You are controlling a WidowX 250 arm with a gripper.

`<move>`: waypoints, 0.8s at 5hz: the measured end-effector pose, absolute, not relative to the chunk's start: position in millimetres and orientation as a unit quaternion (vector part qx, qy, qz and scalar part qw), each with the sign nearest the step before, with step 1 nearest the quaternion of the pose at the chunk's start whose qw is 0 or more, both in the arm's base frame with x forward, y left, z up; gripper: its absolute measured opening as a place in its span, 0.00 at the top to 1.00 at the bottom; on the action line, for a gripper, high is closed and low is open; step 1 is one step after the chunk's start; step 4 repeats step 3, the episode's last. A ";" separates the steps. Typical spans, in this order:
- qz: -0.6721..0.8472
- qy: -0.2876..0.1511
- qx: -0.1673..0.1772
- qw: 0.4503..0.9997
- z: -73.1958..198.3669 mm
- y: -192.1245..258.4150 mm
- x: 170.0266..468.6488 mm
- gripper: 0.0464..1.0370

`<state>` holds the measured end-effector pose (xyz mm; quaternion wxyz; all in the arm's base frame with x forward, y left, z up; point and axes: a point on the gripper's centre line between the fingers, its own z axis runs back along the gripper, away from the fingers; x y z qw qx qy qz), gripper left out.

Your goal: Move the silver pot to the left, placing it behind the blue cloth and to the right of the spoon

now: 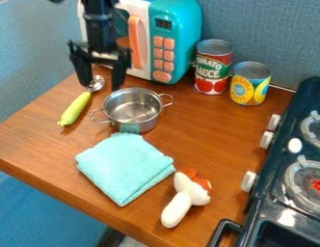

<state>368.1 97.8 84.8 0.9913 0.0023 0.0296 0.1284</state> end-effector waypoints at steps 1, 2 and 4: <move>0.108 0.037 0.070 0.991 115.9 108.4 338.2 0.03; 0.076 0.030 0.110 0.991 133.5 101.2 324.0 0.04; 0.057 0.050 0.099 0.992 135.1 95.5 317.8 0.04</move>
